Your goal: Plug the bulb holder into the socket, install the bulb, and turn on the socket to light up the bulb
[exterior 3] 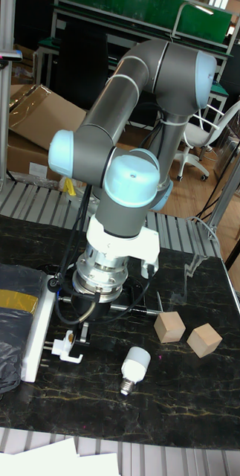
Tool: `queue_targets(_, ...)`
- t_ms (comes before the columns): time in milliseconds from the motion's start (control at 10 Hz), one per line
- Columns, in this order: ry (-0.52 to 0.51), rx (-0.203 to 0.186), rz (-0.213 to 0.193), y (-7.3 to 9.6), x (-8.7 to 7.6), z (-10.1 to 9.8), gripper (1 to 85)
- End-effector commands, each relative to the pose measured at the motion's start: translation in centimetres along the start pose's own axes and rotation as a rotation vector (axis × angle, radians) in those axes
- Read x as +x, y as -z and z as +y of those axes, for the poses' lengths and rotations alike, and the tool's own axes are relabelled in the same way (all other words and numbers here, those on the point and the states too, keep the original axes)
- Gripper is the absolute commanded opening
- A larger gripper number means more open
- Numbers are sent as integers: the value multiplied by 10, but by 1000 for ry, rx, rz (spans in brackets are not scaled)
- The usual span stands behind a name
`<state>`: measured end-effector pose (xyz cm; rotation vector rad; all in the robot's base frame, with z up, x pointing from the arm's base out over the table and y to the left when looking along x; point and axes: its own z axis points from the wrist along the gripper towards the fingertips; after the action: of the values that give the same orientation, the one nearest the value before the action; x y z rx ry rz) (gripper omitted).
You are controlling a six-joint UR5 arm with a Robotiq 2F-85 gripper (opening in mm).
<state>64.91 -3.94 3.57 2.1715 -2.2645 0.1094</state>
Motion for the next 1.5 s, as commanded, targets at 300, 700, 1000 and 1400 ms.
queue_targets(300,0,-25,-20,0,1,8,10)
queue_targets(700,0,-25,-20,4,0,7,10)
queue_targets(1000,0,-14,-13,4,2,4,10)
queue_targets(1400,11,-9,-7,3,6,1,10)
